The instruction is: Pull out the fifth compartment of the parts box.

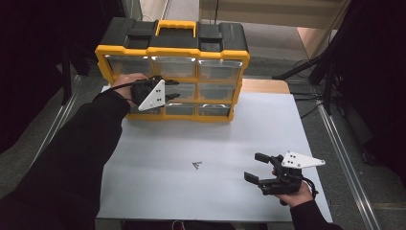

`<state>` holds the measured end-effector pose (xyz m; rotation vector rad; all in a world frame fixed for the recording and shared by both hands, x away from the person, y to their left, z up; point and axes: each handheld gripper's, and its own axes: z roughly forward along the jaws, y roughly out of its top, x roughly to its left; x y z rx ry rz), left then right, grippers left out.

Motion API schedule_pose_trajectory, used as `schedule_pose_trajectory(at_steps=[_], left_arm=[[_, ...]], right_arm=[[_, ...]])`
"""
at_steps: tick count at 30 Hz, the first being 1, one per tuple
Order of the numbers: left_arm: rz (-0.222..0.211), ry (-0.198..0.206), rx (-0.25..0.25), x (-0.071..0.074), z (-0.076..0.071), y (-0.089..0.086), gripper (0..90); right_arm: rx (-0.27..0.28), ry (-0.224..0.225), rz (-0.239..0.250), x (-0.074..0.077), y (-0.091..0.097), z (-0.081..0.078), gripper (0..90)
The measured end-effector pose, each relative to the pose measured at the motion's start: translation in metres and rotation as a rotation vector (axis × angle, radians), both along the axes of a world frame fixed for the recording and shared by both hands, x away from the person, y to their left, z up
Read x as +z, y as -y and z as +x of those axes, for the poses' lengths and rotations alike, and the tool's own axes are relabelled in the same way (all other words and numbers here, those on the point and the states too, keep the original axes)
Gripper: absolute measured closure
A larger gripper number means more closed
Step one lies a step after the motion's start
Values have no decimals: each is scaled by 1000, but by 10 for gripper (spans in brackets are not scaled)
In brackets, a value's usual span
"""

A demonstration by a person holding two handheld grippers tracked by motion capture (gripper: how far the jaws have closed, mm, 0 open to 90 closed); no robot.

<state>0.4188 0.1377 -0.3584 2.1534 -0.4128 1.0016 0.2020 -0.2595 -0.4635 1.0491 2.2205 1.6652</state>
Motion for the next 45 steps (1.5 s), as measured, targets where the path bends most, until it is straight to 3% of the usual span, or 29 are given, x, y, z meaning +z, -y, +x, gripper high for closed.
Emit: schedule_pose_trajectory(at_steps=[2,6,12,15,19,37,45], left_arm=[[12,15,-5,0,0,0,612],[9,51,8,0,0,1,718],[26,75,6,0,-1,1,725],[-2,49,5,0,0,0,725],[-8,38,3,0,-1,-1,725],[-23,12,6,0,-6,-1,725],[-17,25,-2,0,-9,-1,726]], right_arm=[[-2,-1,-1,0,0,0,172],[0,5,-6,0,0,0,173],[-1,2,-10,0,0,0,173],[2,0,-14,0,-1,-1,174],[5,1,-16,0,-1,0,174],[4,0,-18,-1,-1,-1,174],[1,-1,-15,-1,-1,-1,174]])
